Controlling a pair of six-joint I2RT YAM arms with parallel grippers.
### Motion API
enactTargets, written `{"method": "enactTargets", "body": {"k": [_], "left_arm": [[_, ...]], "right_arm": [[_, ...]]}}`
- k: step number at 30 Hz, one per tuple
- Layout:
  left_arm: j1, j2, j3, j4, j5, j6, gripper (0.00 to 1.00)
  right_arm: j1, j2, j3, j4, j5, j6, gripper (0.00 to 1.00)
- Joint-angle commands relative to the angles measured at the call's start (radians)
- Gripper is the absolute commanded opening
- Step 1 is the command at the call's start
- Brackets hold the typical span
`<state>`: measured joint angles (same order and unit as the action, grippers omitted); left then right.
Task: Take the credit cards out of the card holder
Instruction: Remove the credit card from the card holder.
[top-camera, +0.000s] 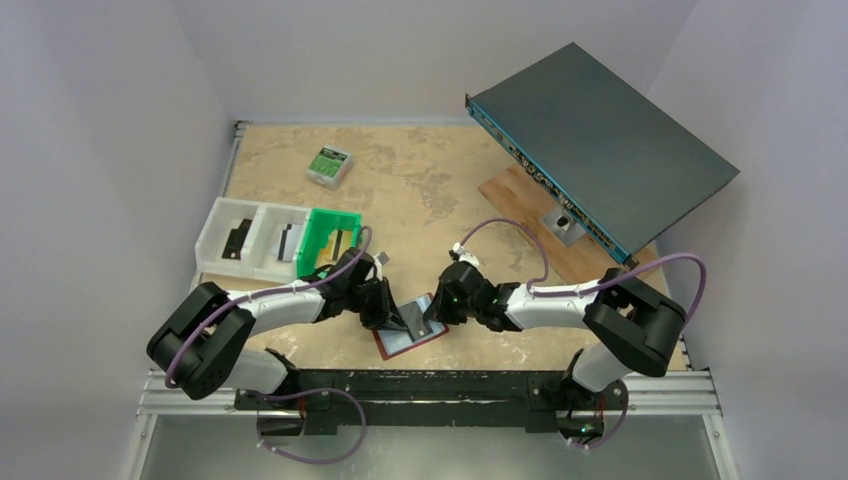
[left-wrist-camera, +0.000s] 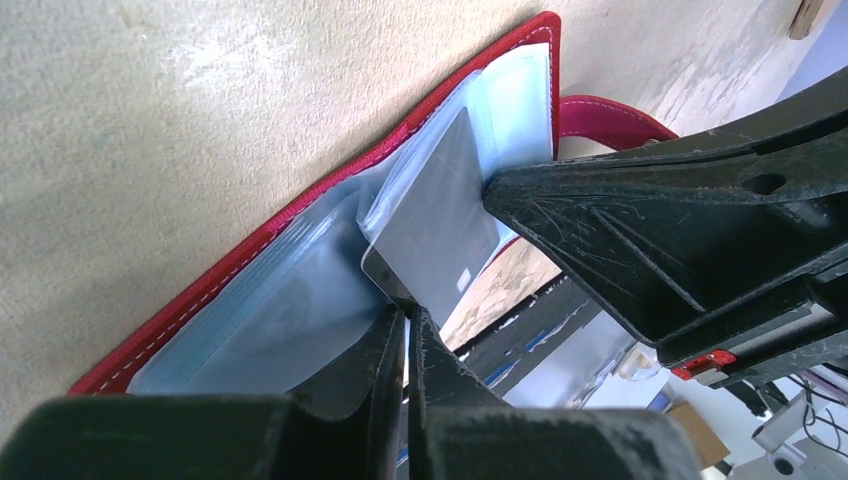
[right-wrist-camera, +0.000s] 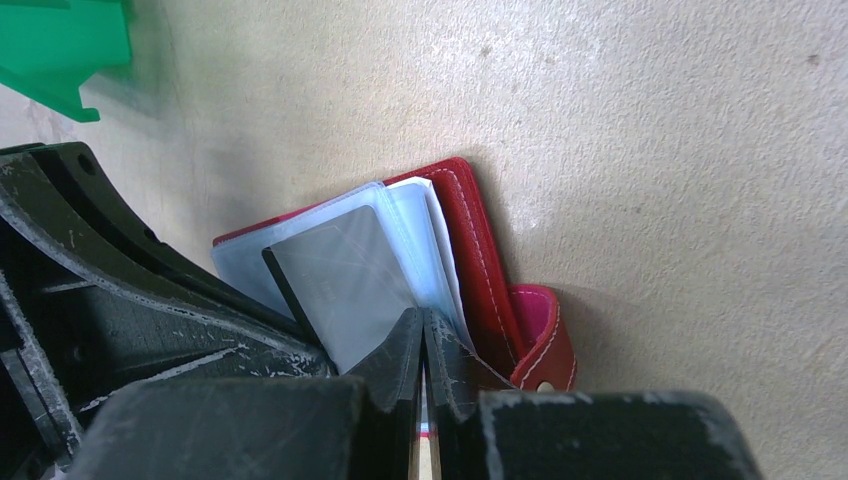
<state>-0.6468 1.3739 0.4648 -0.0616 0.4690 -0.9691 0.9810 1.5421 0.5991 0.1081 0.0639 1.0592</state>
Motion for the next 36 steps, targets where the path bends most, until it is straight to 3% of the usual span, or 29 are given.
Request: {"method": "enactTargets", "body": {"k": [1, 9, 17, 36], "left_arm": [[-0.016, 0.009, 0.017, 0.008, 0.018, -0.003, 0.06], [-0.016, 0.004, -0.014, 0.088, 0.017, -0.051, 0.10], [-0.016, -0.005, -0.040, 0.131, 0.019, -0.076, 0.00], [-0.003, -0.081, -0.058, 0.016, -0.026, -0.048, 0.00]], "right_arm": [[-0.002, 0.049, -0.073, -0.290, 0.084, -0.033, 0.00], [-0.002, 0.063, -0.068, -0.280, 0.074, -0.042, 0.00], [-0.002, 0.076, -0.069, -0.266, 0.068, -0.044, 0.00], [-0.012, 0.074, -0.097, -0.265, 0.074, -0.024, 0.00]]}}
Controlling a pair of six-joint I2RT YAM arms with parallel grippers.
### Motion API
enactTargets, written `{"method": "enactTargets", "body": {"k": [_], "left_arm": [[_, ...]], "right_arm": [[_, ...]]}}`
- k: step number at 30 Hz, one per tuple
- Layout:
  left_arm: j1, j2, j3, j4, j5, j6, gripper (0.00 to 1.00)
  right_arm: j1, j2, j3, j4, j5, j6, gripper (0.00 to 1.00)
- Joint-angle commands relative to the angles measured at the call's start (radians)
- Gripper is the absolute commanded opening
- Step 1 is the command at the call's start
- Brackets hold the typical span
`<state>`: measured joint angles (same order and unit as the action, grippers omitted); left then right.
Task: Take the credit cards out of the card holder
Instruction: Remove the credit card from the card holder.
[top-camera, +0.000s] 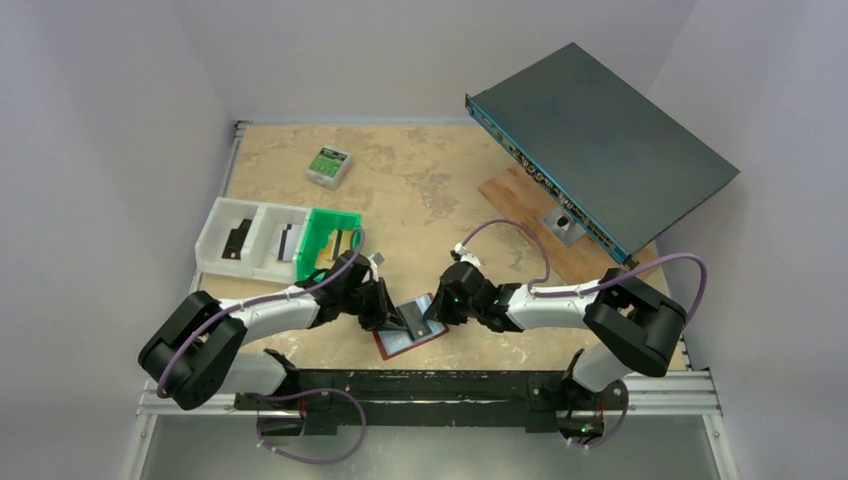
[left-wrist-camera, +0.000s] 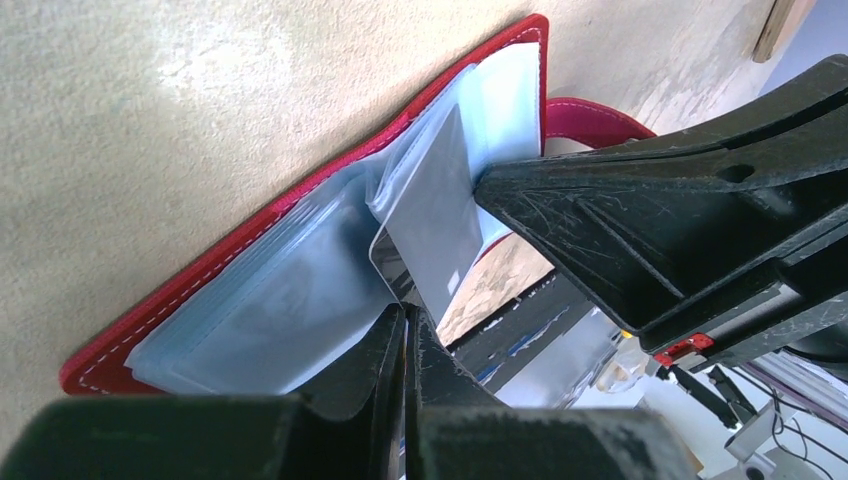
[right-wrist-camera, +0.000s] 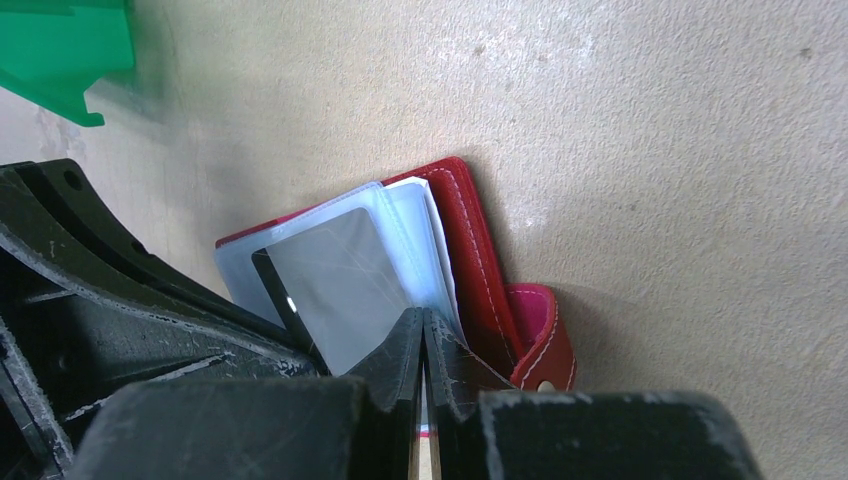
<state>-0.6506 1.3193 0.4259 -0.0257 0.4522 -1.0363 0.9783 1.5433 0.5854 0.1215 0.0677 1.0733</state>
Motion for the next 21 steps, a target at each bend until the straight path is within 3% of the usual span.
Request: {"method": "enactTargets", "body": {"k": [1, 21], "left_arm": [[0.003, -0.028, -0.021, -0.021, -0.009, 0.020, 0.00], [0.015, -0.085, -0.051, -0.053, -0.016, 0.033, 0.00]], "right_arm": [[-0.009, 0.073, -0.084, -0.279, 0.071, -0.037, 0.00], [-0.013, 0.081, -0.084, -0.269, 0.065, -0.046, 0.00]]}}
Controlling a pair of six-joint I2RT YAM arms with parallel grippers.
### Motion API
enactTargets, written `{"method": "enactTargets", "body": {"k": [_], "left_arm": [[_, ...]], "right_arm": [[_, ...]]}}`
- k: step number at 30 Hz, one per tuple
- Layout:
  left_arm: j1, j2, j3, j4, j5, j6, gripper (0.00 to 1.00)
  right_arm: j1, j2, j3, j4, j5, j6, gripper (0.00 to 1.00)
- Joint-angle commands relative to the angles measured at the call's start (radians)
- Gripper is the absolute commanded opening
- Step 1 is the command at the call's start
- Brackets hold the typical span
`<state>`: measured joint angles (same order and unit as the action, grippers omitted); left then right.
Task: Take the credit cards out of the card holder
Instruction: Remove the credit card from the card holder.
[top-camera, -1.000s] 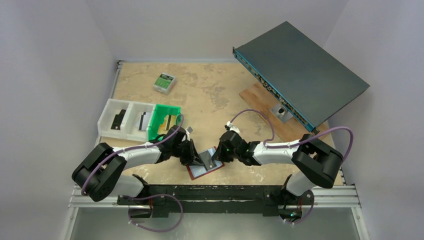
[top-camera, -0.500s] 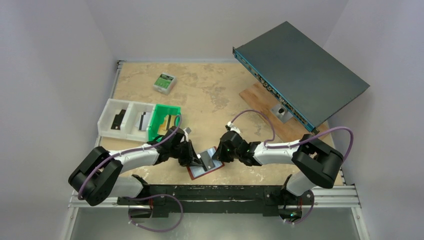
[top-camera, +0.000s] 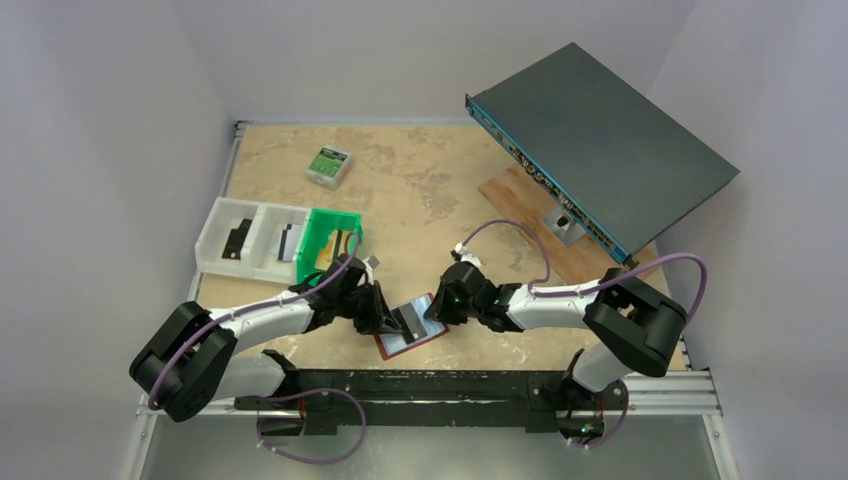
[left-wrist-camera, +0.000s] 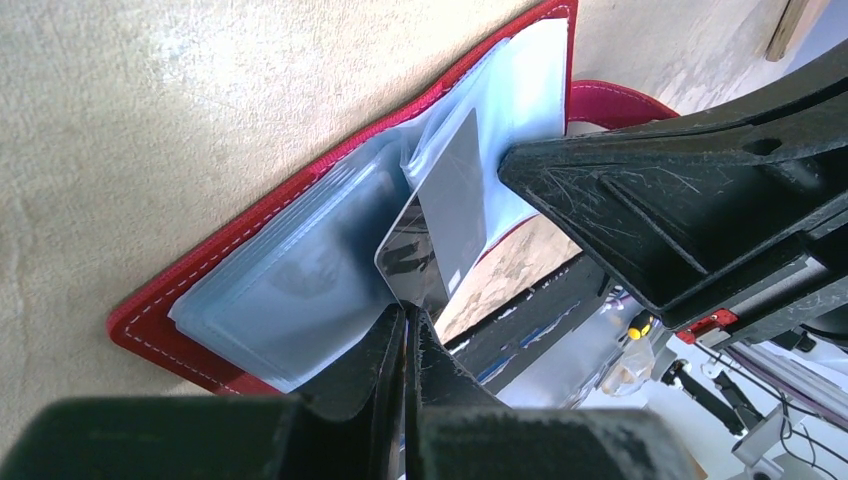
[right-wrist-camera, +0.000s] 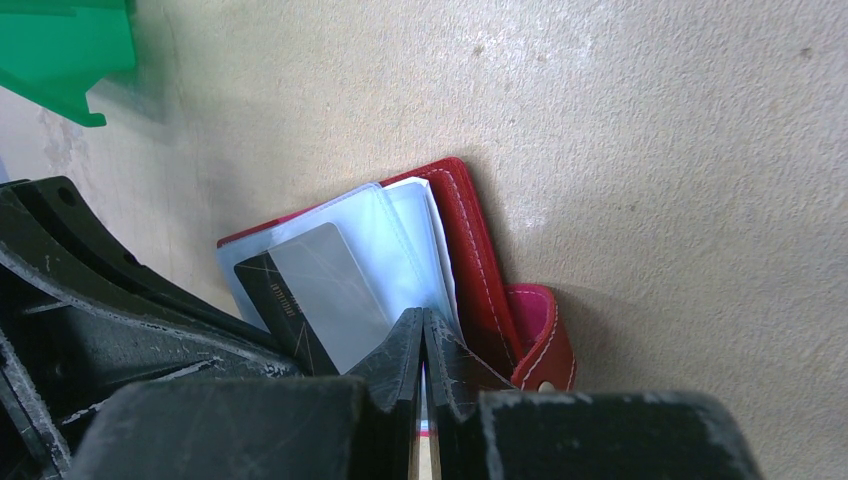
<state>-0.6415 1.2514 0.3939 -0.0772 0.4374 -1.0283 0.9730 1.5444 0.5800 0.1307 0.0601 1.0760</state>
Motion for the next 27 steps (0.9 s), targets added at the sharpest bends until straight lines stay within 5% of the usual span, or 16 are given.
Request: {"method": "enactTargets", "body": {"k": [1, 27], "left_arm": [[0.006, -0.018, -0.022, 0.004, 0.001, 0.024, 0.00], [0.018, -0.248, 0.023, -0.294, -0.054, 0.125, 0.00]], "right_arm": [[-0.008, 0.079, -0.077, -0.279, 0.073, -0.049, 0.00], [-0.008, -0.013, 0.019, -0.309, 0.063, -0.107, 0.00]]}}
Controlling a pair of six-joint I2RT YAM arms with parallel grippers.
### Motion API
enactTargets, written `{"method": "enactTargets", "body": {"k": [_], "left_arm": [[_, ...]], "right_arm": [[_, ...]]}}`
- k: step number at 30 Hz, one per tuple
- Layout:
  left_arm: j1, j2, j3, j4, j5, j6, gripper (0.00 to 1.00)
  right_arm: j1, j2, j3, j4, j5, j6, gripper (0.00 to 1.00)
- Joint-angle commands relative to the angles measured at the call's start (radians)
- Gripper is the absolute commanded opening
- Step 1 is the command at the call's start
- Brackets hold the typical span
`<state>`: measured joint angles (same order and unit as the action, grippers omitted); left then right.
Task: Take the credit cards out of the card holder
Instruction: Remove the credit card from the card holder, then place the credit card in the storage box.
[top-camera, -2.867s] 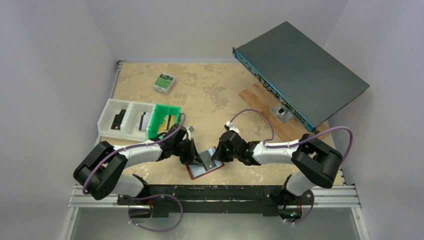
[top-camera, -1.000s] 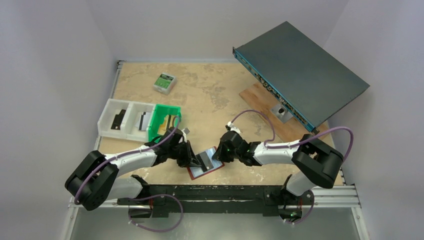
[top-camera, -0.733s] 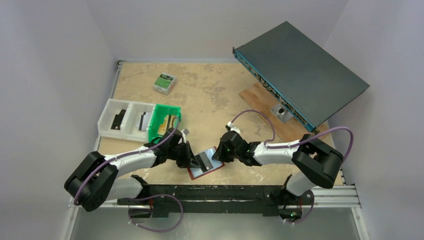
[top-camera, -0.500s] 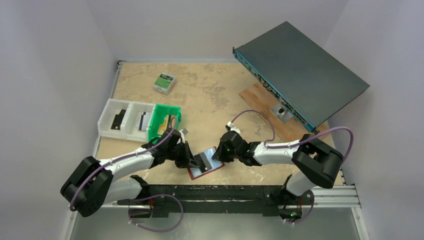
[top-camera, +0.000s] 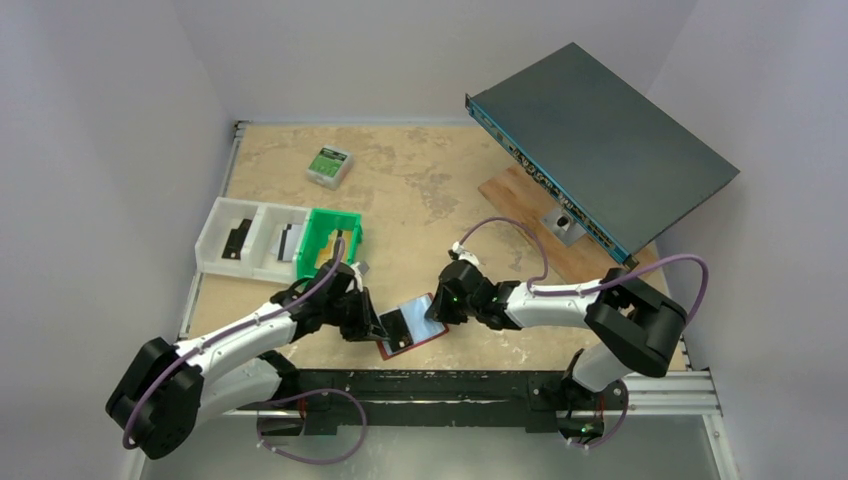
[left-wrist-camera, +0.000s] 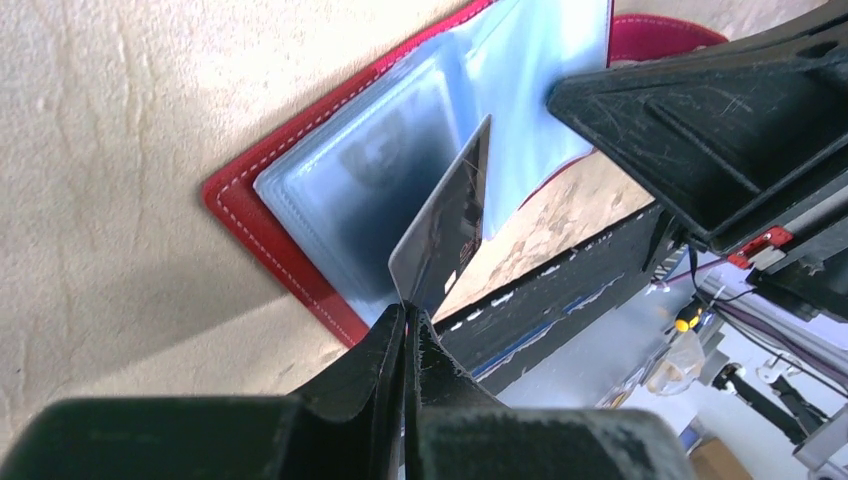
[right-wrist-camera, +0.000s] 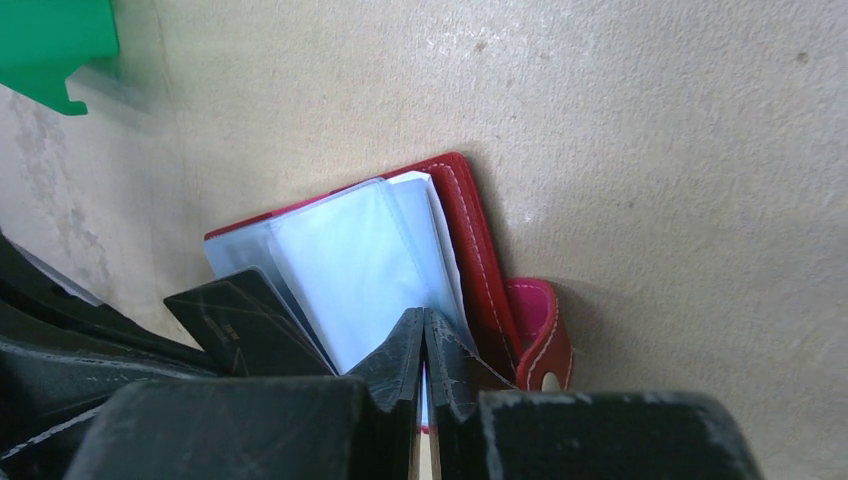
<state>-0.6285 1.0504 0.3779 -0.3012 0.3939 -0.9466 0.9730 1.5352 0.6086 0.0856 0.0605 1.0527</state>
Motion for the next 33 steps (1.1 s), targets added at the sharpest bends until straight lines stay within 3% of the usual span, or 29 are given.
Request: {"method": "enactTargets", "body": {"k": [1, 7, 18, 26, 33], "left_arm": [[0.005, -0.057, 0.045, -0.084, -0.012, 0.049, 0.00], [0.012, -0.100, 0.066, -0.116, 0.003, 0.060, 0.00], [0.036, -0.131, 0.097, -0.110, 0.059, 0.056, 0.00], [0.072, -0.161, 0.118, -0.111, 0.120, 0.050, 0.00], [0.145, -0.200, 0.109, -0.021, 0.260, -0.010, 0.00]], "right_arm": [[-0.008, -0.016, 0.006, -0.269, 0.061, -0.094, 0.00], [-0.008, -0.091, 0.097, -0.307, 0.057, -0.139, 0.11], [-0.008, -0.263, 0.110, -0.179, -0.054, -0.214, 0.57], [-0.008, -0.320, -0.015, 0.052, -0.175, -0.212, 0.74], [-0.026, -0.382, -0.098, 0.235, -0.265, -0.177, 0.77]]}}
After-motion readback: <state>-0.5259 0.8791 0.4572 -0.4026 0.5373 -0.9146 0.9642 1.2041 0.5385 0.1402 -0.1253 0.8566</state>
